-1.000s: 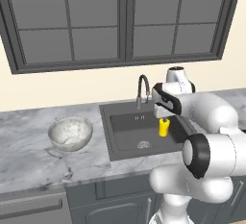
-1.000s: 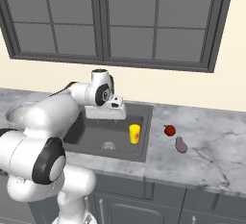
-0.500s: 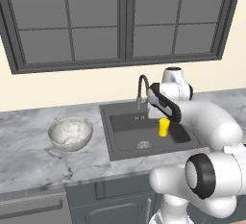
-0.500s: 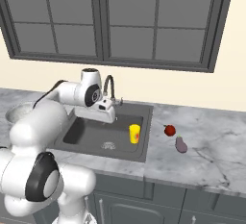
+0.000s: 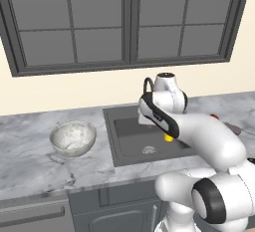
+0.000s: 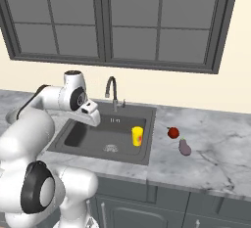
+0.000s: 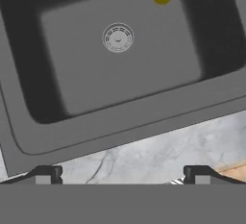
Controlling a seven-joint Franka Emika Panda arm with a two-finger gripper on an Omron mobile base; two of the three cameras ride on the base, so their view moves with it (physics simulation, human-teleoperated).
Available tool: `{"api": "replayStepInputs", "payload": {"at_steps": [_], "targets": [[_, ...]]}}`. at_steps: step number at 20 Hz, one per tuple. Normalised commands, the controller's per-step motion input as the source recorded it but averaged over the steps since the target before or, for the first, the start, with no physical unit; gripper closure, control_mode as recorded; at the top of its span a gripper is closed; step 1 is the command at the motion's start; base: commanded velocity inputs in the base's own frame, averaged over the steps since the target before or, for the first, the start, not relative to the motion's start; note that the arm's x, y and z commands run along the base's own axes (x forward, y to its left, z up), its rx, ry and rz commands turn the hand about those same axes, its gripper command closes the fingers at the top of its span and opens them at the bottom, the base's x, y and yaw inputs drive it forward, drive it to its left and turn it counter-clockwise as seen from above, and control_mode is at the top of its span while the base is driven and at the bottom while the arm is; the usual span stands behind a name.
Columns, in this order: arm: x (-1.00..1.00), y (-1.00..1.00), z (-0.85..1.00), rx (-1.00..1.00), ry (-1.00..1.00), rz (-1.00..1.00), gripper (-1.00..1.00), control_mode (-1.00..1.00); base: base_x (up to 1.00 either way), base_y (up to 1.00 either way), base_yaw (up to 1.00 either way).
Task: Remove the eggplant and bell pepper from the sink. Then move the bowl and cup from the counter to the sink for washing.
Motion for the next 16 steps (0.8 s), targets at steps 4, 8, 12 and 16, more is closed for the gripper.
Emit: {"api": "replayStepInputs", "payload": {"at_steps": [4,8,12,16], "targets": [[0.01,0.60,0.02,0.00,-0.10,-0.07,-1.00,-1.00,0.00,0.00,0.00],[0.09,0.61,0.05,0.00,-0.12,-0.06,-1.00,-1.00,0.00,0.00,0.00],[0.14,0.60,0.06,0.00,-0.06,-0.07,-1.00,-1.00,0.00,0.00,0.00],[0.20,0.54,0.04,0.00,0.00,-0.05,-1.00,-1.00,0.00,0.00,0.00]]}}
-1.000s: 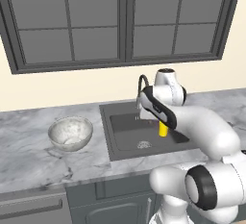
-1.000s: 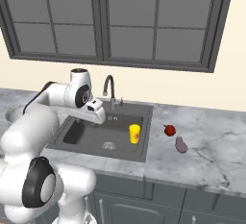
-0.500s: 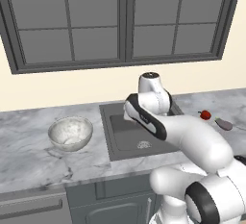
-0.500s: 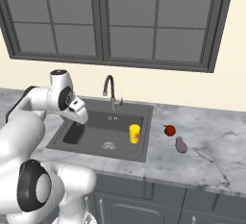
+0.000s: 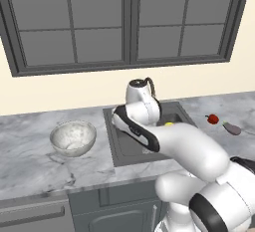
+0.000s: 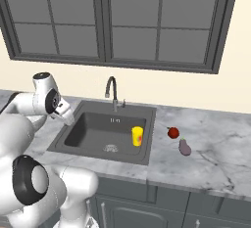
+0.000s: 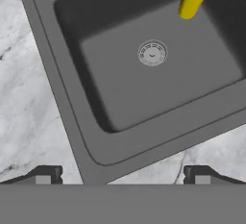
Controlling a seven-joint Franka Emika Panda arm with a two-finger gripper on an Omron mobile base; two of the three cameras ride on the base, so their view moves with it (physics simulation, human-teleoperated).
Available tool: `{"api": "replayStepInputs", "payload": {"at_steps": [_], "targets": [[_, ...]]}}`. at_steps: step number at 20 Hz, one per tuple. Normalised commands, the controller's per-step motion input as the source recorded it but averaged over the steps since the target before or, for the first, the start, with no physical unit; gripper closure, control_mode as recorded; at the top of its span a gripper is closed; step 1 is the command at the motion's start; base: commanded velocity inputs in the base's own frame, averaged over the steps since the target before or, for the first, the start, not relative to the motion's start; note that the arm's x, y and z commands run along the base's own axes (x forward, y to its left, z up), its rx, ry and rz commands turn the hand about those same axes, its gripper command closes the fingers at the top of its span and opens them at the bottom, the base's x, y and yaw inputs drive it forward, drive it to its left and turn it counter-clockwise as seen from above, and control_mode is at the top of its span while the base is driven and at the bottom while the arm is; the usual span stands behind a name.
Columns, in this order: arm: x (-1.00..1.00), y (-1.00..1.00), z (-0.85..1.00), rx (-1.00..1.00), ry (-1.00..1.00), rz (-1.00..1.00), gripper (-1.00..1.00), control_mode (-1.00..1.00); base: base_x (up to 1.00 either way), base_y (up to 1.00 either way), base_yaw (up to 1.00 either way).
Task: Remove the eggplant and bell pepper from the sink. Then move the bowl and cup from the counter to the sink for washing.
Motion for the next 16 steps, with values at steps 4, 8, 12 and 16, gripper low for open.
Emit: {"api": "replayStepInputs", "payload": {"at_steps": [4,8,12,16], "targets": [[0.22,0.53,0.03,0.00,0.00,-0.05,-1.00,-1.00,0.00,0.00,0.00],[0.28,0.46,0.05,0.00,0.00,-0.03,-1.00,-1.00,0.00,0.00,0.00],[0.24,0.42,0.01,0.00,0.07,0.00,-1.00,-1.00,0.00,0.00,0.00],[0.18,0.42,-0.04,0.00,0.07,0.00,-1.00,-1.00,0.00,0.00,0.00]]}}
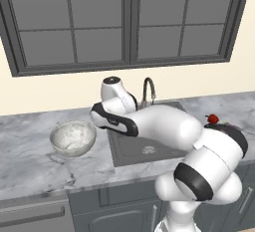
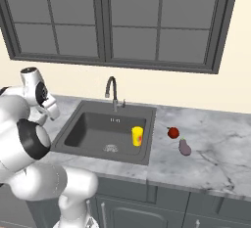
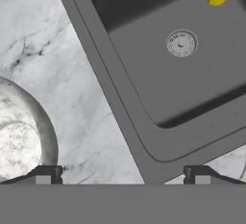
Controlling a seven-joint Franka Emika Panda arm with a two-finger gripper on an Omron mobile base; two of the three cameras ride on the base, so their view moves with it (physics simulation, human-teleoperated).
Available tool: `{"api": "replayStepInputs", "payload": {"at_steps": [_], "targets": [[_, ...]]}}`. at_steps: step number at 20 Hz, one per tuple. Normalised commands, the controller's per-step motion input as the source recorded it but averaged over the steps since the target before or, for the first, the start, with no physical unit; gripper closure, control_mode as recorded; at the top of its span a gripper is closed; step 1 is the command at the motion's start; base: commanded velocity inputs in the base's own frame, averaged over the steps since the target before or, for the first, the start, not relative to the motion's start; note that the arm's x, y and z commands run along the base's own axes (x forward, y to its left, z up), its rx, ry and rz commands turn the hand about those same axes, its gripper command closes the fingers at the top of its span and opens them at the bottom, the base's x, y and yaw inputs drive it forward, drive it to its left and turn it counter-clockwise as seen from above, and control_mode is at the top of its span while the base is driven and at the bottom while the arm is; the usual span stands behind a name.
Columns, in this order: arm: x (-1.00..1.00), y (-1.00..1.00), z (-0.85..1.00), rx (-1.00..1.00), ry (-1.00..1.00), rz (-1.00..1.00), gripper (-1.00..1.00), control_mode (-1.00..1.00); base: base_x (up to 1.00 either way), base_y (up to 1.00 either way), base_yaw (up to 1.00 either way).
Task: Remove the eggplant and bell pepper from the sink. Then move the bowl and cup from the counter to the sink for washing.
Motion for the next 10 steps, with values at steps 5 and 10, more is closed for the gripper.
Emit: {"api": "replayStepInputs", "payload": {"at_steps": [5,10], "targets": [[0.23,0.40,-0.07,0.00,0.07,0.00,-1.00,-1.00,0.00,0.00,0.00],[0.20,0.33,-0.17,0.00,0.12,0.00,-1.00,-1.00,0.00,0.00,0.00]]}}
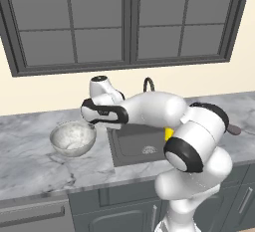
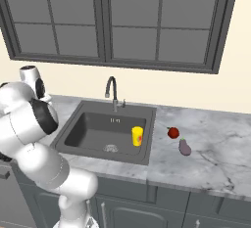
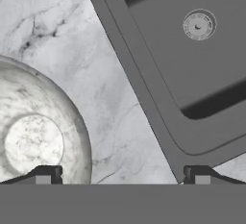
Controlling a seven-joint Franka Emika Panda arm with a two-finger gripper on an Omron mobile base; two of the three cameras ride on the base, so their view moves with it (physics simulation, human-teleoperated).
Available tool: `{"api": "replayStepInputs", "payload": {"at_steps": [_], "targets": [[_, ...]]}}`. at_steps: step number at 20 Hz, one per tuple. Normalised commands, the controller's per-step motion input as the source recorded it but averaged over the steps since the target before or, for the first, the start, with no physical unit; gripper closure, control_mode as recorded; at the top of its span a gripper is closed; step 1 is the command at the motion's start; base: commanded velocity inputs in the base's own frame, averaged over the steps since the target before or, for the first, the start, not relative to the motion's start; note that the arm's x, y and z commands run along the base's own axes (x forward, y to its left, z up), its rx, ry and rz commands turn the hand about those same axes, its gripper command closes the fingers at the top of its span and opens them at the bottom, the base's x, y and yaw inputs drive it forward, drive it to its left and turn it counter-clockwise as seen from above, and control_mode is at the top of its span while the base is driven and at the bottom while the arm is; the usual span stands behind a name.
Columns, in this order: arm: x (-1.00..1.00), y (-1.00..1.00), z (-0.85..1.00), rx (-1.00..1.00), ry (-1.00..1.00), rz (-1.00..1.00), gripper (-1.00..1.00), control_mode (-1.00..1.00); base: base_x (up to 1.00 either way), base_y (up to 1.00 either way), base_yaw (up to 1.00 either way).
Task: Remove the eggplant and bell pepper from the sink. Then move the bowl and cup from the counter to the sink for washing.
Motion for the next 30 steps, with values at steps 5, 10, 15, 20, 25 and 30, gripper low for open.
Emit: {"api": "replayStepInputs", "payload": {"at_steps": [5,10,15,20,25,30], "targets": [[0.11,0.24,-0.22,0.00,0.17,0.00,-1.00,-1.00,0.00,0.00,0.00],[0.15,0.19,-0.24,0.00,0.18,-0.01,-1.00,-1.00,0.00,0.00,0.00],[0.18,0.15,-0.22,0.00,0.11,-0.04,-1.00,-1.00,0.00,0.00,0.00],[0.17,0.18,-0.19,-0.03,0.01,-0.04,-1.00,-1.00,0.00,0.00,0.00],[0.04,0.09,-0.19,-0.07,0.00,-0.08,-1.00,-1.00,0.00,0.00,0.00],[0.00,-0.02,-0.21,-0.10,0.00,-0.08,-1.00,-1.00,0.00,0.00,0.00]]}}
